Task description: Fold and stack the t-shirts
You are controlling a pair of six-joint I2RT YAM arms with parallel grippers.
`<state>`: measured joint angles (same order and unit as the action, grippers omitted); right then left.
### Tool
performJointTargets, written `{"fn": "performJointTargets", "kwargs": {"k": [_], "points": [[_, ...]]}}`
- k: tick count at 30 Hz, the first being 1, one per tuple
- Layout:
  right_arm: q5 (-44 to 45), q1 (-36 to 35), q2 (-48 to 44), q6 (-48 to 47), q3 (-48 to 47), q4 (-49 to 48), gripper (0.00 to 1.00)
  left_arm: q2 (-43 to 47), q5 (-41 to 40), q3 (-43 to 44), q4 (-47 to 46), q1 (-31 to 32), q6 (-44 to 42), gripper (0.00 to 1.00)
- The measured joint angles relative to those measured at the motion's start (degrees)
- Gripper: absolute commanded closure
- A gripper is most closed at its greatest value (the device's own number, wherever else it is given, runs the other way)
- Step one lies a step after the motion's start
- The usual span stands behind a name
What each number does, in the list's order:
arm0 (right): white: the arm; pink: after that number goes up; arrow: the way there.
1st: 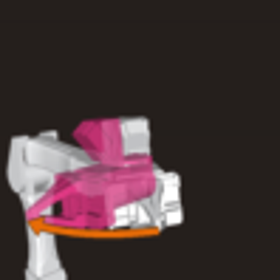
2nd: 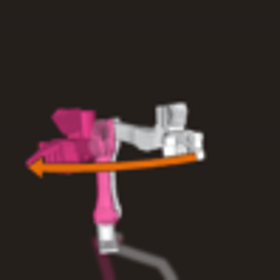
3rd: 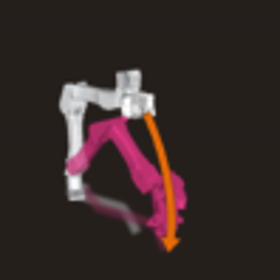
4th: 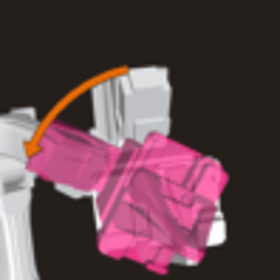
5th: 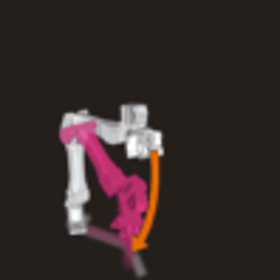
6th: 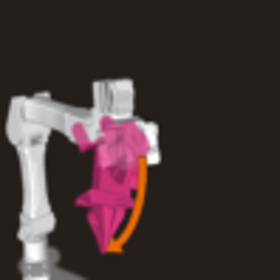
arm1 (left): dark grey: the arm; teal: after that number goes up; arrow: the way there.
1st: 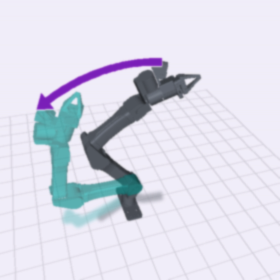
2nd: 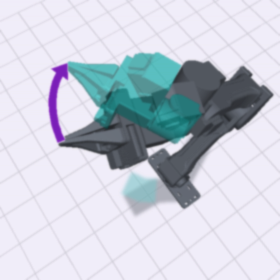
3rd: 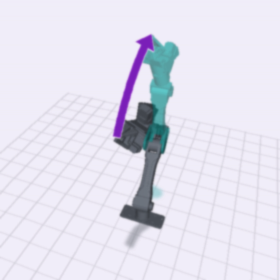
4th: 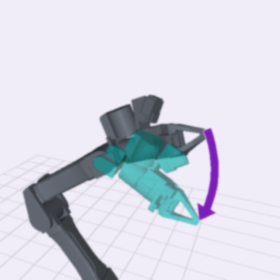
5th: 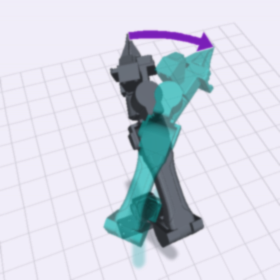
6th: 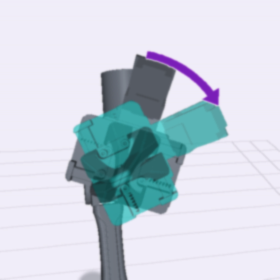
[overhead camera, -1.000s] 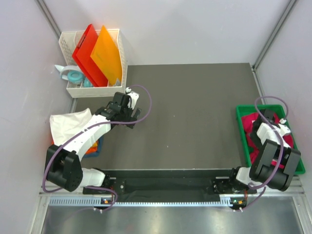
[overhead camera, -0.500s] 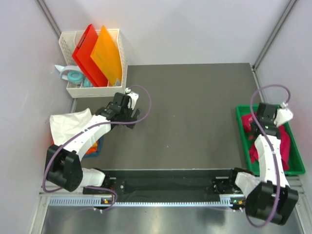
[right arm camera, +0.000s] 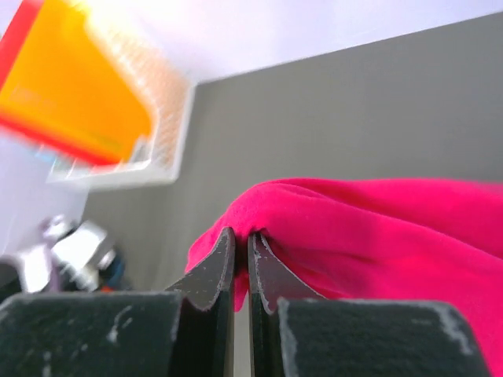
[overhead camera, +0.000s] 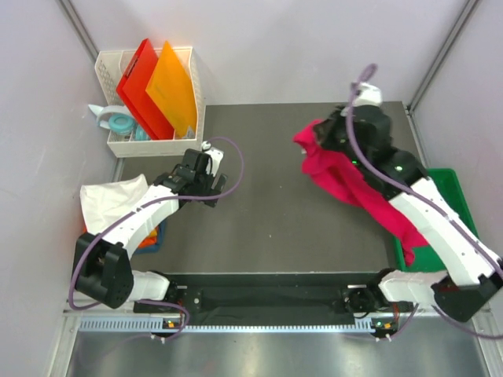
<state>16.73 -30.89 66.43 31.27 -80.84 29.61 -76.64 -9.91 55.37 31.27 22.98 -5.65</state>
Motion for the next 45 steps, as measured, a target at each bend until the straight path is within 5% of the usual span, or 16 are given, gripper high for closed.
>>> {"fn": "performJointTargets", "kwargs": {"k": [8, 12, 15, 16, 20, 24, 33, 45], "points": [[0.72, -18.45, 24.41, -4.81, -22.08, 2.36, 1.00, 2.58, 0.63, 0.00, 0.00, -1.22, 1.40, 0.11], [0.96, -21.33, 38.03, -6.80, -38.51, 4.81, 1.00, 5.11, 1.57, 0.00, 0.00, -3.89, 2.73, 0.11], [0.39, -21.57, 42.66, -6.73, -41.97, 4.74, 1.00, 8.26, 1.79, -0.31, -0.31, -5.31, 3.41, 0.11], [0.22, -21.57, 43.41, -6.62, -41.90, 4.98, 0.82, 9.20, 1.81, -0.44, -0.37, -5.88, 3.61, 0.11], [0.48, -21.49, 45.59, -5.25, -38.66, 6.69, 0.34, 13.05, 1.77, -1.07, -0.92, -6.75, 4.07, 0.10], [3.06, -21.31, 45.90, -4.57, -34.97, 7.96, 0.15, 13.57, 1.77, -1.57, -1.05, -6.84, 4.07, 0.08], [8.74, -16.59, 35.65, -4.44, -20.41, 6.88, 0.15, 8.33, 2.64, -1.44, -3.04, -6.82, 4.04, 0.09], [13.31, -15.54, 23.69, 0.11, 4.74, 6.47, 0.15, -12.17, 3.28, 5.55, -7.93, -6.45, 4.28, 0.14]]}}
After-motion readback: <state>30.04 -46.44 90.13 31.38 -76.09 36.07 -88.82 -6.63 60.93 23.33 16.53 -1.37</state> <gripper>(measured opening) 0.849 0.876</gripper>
